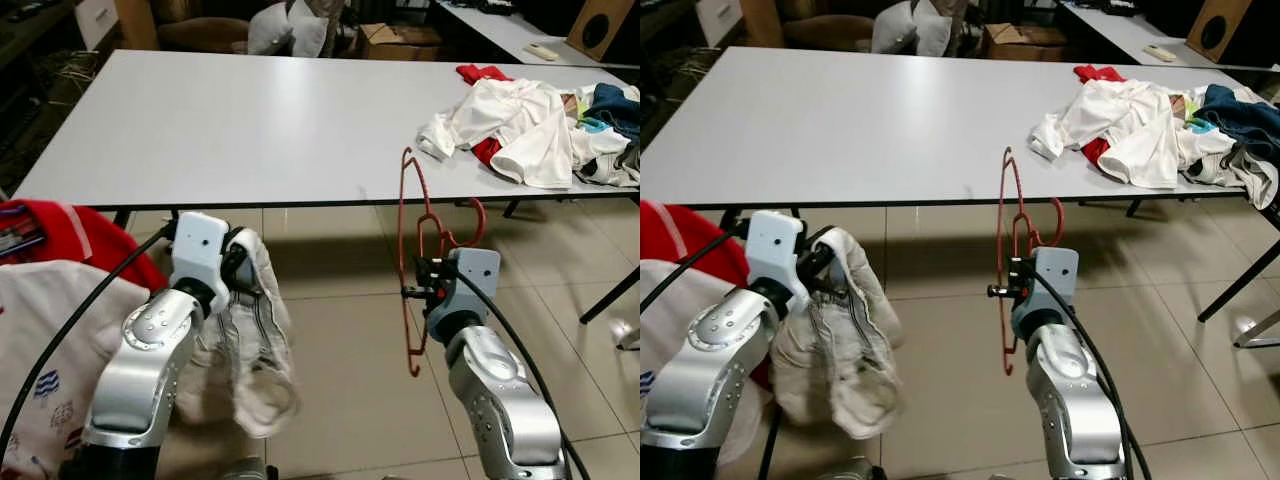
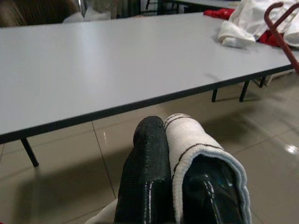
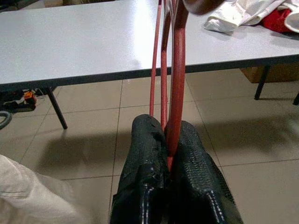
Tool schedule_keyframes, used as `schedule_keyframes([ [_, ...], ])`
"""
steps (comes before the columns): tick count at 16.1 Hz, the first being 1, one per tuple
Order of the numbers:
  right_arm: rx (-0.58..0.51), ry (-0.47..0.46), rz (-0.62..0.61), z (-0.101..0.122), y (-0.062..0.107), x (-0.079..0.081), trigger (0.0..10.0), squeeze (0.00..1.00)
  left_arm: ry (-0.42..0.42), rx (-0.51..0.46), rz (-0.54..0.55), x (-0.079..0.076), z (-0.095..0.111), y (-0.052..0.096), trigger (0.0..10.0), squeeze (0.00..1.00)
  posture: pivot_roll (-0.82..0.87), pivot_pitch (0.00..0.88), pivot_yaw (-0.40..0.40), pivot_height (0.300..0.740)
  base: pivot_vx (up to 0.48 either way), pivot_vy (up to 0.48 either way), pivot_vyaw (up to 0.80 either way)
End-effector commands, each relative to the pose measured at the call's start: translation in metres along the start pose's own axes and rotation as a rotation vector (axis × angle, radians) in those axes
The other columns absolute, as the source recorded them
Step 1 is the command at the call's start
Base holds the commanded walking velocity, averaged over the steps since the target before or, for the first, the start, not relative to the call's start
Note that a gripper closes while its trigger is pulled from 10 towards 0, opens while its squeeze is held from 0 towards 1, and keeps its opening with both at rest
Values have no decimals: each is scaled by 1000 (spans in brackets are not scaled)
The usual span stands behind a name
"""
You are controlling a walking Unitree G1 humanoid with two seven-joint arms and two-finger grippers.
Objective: Hang hanger
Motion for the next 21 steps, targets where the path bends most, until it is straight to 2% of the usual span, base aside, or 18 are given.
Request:
schedule_keyframes([
  [1, -21, 39, -42, 7, 0, -8, 10000, 0, -23, -93, -1, -1, 23, -4, 10000, 0, 86, 22, -45, 740, 0, 0, 0],
  [4, -25, 41, -64, 8, -1, -13, 10000, 0, -31, -84, -5, -3, 21, -4, 10000, 0, 82, 21, -45, 740, 285, 0, 581],
  [6, -37, 7, -73, 9, 0, -15, 10000, 0, -36, -83, -16, -6, 20, -5, 10000, 0, 80, 20, -46, 740, 292, 0, 0],
  [21, -36, 25, -78, 10, 1, -17, 10000, 0, -17, -99, -40, -11, 23, -6, 10000, 0, 71, 22, -48, 740, 323, 0, 0],
])
Point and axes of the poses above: a point about 5 cm out from each wrist's last joint towards the gripper, its own y axis pointing back from the gripper into the wrist, its own z axis along the axis of the wrist's last joint, x = y × z, the point moved 3 cm from there along -y, pointing out of the wrist towards the gripper, and after that the axes turned 9 degrees about -y, right-handed, at the moved point
